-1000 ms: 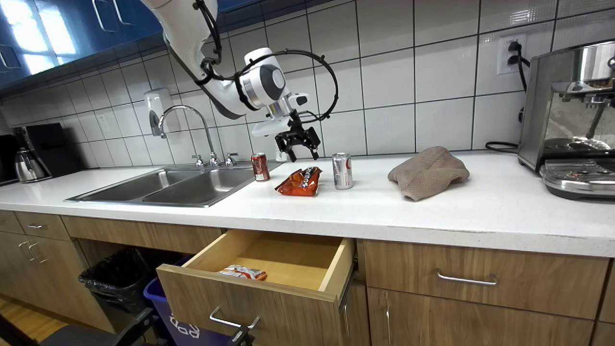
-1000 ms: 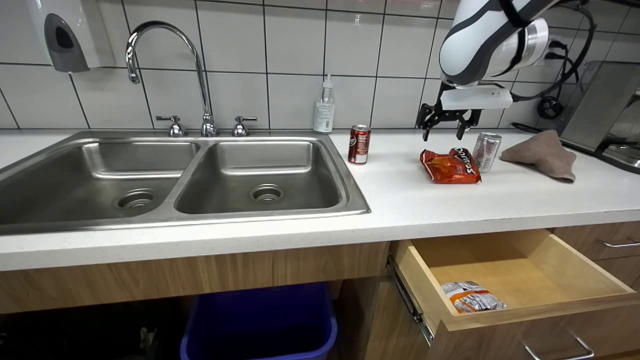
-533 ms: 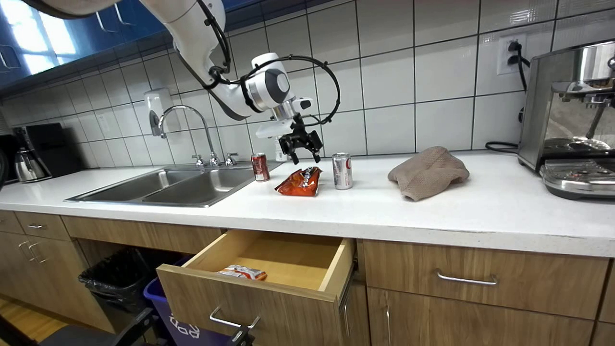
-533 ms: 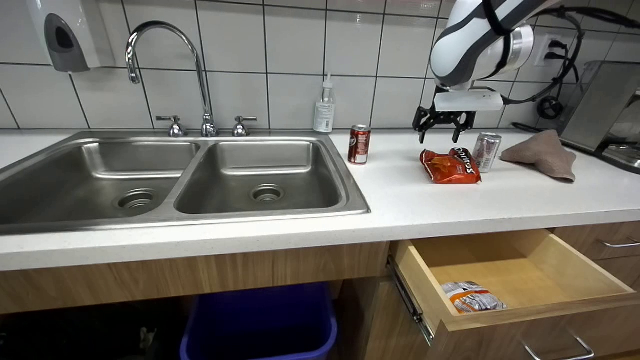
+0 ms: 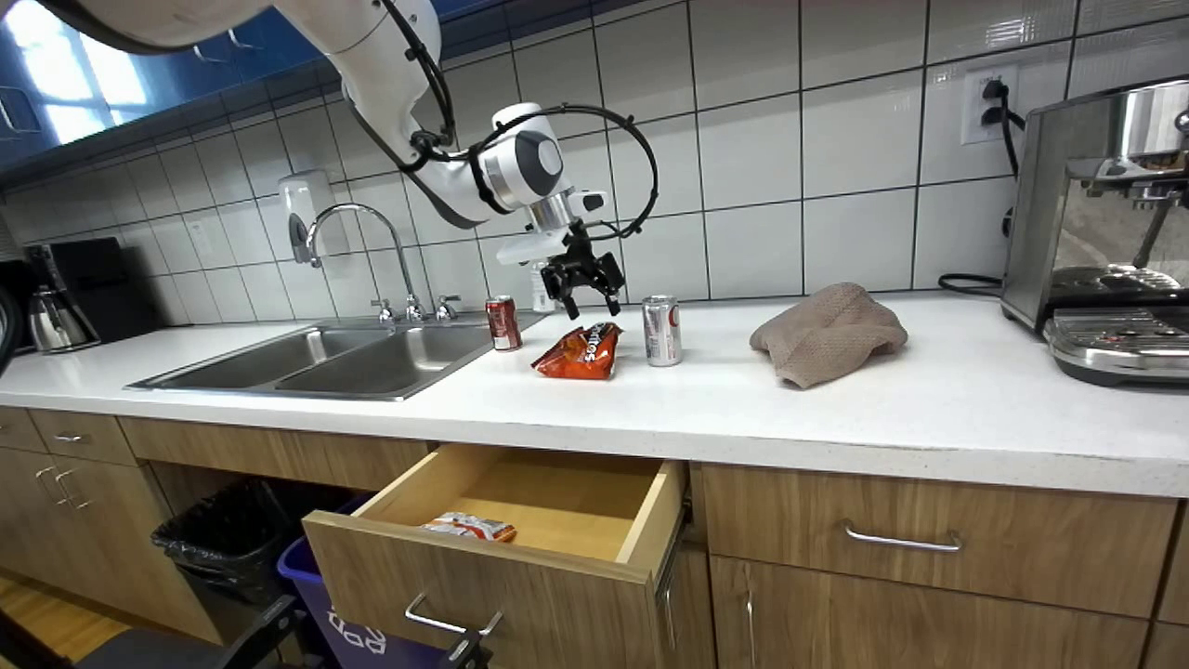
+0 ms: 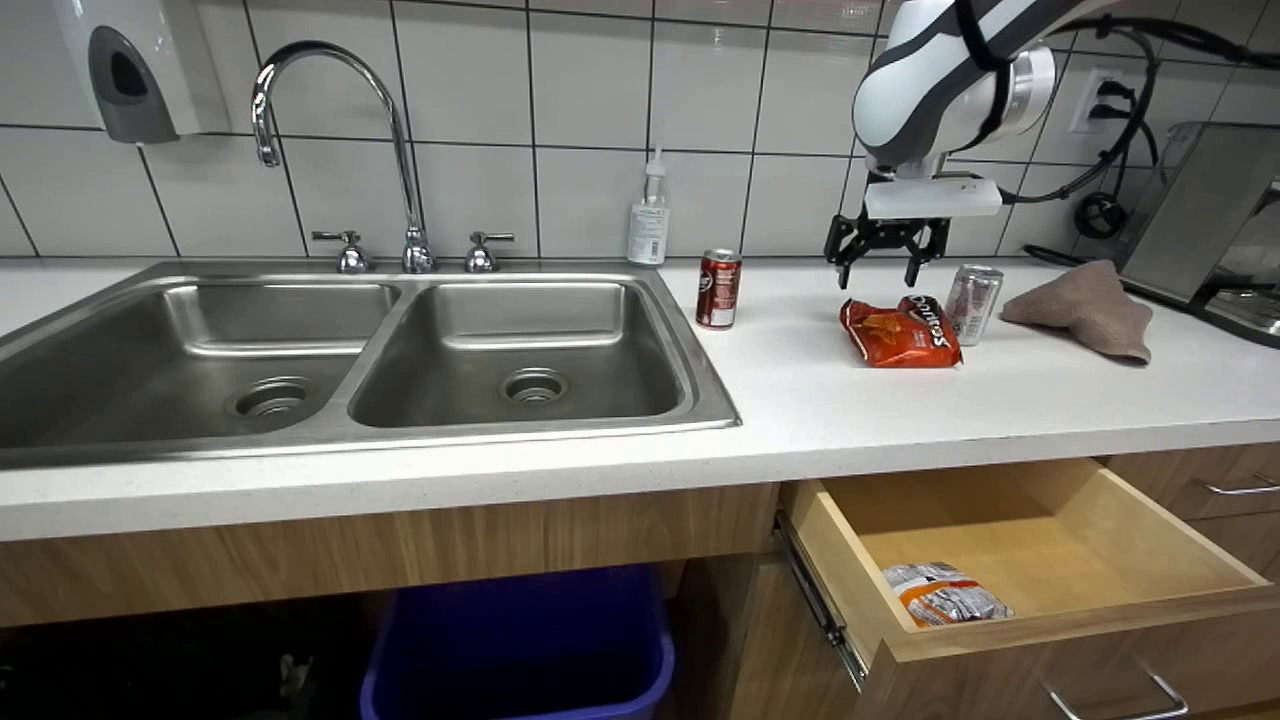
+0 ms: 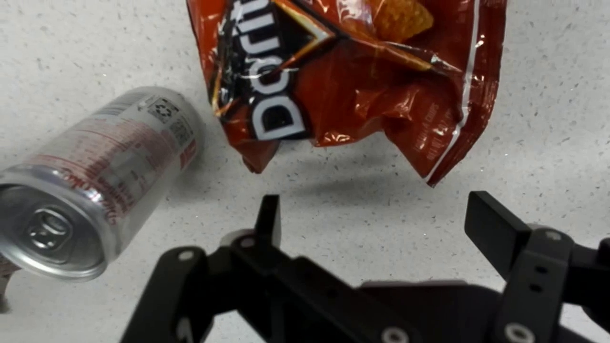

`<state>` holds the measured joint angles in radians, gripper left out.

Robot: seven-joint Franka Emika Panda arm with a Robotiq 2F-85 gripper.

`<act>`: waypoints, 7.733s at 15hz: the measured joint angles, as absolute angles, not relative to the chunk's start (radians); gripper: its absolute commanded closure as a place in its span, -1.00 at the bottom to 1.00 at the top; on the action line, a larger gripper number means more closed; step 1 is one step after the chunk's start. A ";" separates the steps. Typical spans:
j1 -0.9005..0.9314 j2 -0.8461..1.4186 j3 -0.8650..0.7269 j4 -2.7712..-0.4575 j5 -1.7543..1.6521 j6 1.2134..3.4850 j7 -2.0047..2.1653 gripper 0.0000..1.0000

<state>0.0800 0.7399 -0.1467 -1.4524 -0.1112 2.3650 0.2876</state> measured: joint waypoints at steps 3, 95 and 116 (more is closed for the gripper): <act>0.077 0.744 -0.142 -1.440 -0.111 2.346 0.287 -1.00; 0.136 0.263 -0.154 -2.363 -0.263 2.599 0.474 -1.00; 0.137 0.120 -0.058 -2.567 -0.263 2.541 0.457 -1.00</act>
